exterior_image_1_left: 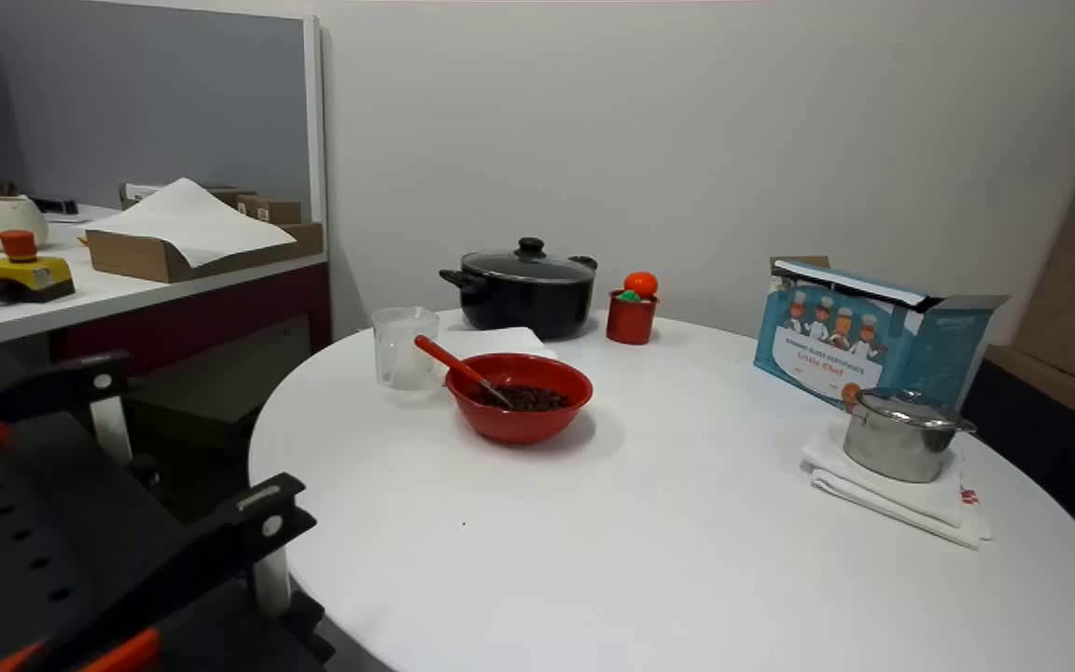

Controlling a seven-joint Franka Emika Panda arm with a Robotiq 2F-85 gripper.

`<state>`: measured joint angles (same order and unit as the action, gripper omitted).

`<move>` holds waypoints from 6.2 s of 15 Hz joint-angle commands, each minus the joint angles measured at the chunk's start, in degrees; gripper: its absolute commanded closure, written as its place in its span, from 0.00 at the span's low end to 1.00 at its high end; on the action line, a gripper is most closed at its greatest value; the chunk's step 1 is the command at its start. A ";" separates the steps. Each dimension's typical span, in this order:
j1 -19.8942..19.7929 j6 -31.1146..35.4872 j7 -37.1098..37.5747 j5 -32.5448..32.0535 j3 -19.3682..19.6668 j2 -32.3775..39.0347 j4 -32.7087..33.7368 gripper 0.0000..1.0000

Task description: Move the measuring cup to the center of the table

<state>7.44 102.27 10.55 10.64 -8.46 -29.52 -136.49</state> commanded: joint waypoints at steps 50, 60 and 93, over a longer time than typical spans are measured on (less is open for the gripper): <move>5.45 54.27 -1.60 -14.86 1.95 54.58 6.30 0.00; 10.23 57.95 -0.50 -16.23 6.16 62.63 9.15 0.00; -1.07 7.58 -19.03 -14.03 3.82 48.94 31.12 0.93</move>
<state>8.74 115.45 0.22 -2.80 -3.29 22.62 -105.79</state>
